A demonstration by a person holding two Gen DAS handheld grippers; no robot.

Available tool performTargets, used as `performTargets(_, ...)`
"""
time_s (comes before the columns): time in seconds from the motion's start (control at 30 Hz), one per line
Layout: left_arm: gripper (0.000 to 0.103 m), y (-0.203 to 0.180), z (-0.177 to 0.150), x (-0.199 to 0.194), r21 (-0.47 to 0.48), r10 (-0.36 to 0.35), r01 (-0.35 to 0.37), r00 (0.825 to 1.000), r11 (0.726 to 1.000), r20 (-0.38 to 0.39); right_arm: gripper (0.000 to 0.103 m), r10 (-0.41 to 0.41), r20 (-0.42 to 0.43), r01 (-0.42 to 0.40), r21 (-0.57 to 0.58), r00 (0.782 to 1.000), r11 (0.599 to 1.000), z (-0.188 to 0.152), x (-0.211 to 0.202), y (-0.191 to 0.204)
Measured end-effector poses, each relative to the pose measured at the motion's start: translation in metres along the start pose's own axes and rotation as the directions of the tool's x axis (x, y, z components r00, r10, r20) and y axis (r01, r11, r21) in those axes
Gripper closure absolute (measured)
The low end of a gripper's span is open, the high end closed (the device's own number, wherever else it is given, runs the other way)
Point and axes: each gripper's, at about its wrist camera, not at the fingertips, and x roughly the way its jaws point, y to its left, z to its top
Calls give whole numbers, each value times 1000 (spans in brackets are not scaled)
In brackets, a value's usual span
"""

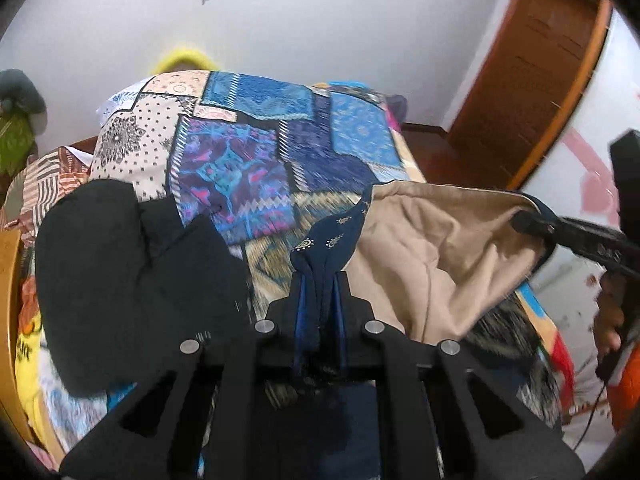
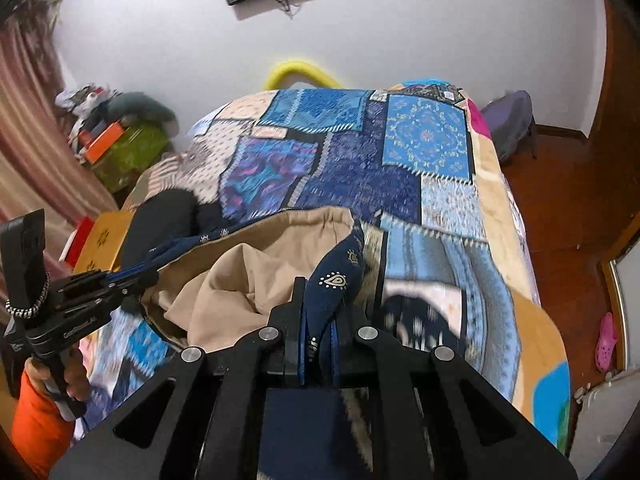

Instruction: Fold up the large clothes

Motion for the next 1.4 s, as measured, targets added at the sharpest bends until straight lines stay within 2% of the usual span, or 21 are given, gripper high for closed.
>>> performTargets(0.13,91,-13,-47,-21,12,-5,5,1000,1000,-23,95,-9,-35,8,-9,999,1000,-33,-13,2)
performTargets(0.27,91,-15,-90,-22,6,29,-29,997,1000,-75,95,-66,-59,64,-30,996,997,-68,-16,-1)
performTargets(0.4,91,-6,-126,-6,-33,63,-69,985,997,-159,95,-86,-107,86,-7,990,996,-93,-5,-12)
performTargets(0.47,91,1,-142,8,-55,52,-65,976,996,-211,95,-93,-137,96,16,986,995,-103,1,-20)
performTargets(0.57,90,5,-154,18,-61,47,-63,969,996,-242,93,-92,-170,102,50,981,994,-113,11,-33)
performTargets(0.63,88,6,-155,18,-71,46,-64,970,995,-239,93,-77,-166,91,77,983,993,-117,12,-41)
performTargets(0.8,70,-1,-145,17,-12,101,-107,962,994,-255,89,-68,-186,75,28,980,997,-113,2,-33)
performTargets(0.93,70,-9,-131,12,24,104,-102,968,995,-227,84,-83,-153,81,-16,985,997,-102,-7,-26)
performTargets(1.03,65,-14,-112,14,33,103,-99,975,995,-196,79,-102,-108,96,-62,989,993,-88,-10,-18)
performTargets(1.1,62,-14,-102,18,27,97,-94,978,995,-182,72,-103,-93,96,-80,990,992,-81,-7,-15)
performTargets(1.17,62,-11,-91,28,13,89,-88,980,996,-179,57,-99,-80,93,-84,992,992,-74,-3,-14)
performTargets(1.4,62,6,-70,64,-52,40,-53,975,997,-217,55,-82,-96,74,-81,992,994,-57,30,-9)
